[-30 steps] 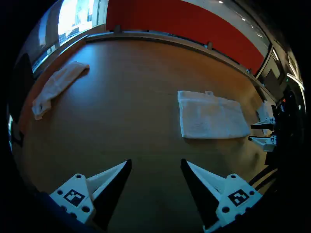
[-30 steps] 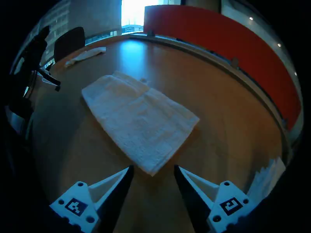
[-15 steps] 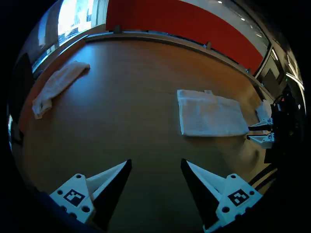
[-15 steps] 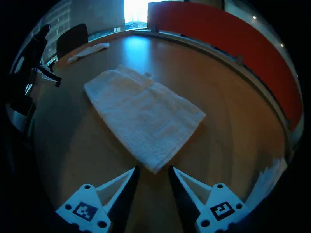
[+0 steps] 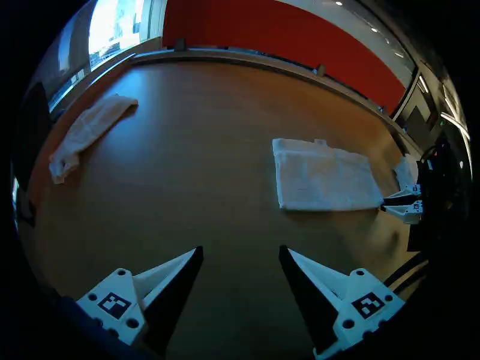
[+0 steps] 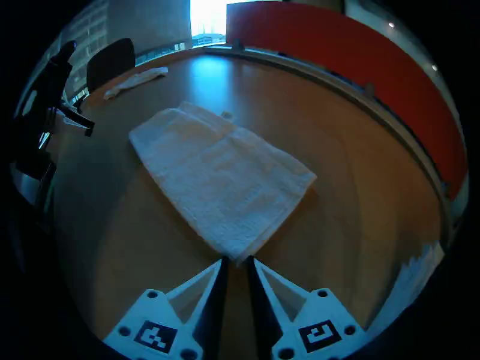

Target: Fold towel

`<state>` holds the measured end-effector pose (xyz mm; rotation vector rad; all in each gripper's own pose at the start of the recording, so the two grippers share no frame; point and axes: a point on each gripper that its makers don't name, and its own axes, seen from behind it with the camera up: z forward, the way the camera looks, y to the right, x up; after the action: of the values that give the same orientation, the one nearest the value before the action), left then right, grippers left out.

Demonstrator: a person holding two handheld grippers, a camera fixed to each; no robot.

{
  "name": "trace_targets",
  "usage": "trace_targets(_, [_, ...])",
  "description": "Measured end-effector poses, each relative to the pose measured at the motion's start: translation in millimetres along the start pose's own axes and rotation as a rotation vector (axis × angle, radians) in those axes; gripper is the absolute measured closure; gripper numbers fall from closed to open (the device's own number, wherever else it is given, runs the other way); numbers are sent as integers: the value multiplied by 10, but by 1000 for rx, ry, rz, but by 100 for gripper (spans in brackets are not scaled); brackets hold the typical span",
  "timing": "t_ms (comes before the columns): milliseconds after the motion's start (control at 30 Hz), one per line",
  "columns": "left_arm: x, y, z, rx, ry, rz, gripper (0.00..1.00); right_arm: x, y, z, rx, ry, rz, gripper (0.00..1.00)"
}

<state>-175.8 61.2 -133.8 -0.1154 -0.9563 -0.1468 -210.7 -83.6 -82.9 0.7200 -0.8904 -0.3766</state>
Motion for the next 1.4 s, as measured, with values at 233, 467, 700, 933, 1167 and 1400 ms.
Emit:
trace_targets(233, [5, -2, 1, 0, 0, 1, 6, 61, 42, -3, -25, 21, -4, 93])
trace_targets(467, [12, -16, 6, 1, -2, 3, 6, 159, 90, -73, -49, 46, -11, 93])
trace_targets(700, [28, -10, 8, -1, 0, 4, 6, 392, 145, -241, -74, 90, -28, 93])
trace_targets(933, [73, -21, -6, -1, 5, 8, 6, 694, 191, -482, -107, 148, -53, 93])
trace_targets(1167, [109, -33, -15, 1, 9, 10, 6, 918, 232, -685, -127, 186, -75, 93])
trace_targets(1400, [137, -14, -11, -2, 12, 14, 6, 1050, 287, -835, -145, 207, -99, 94])
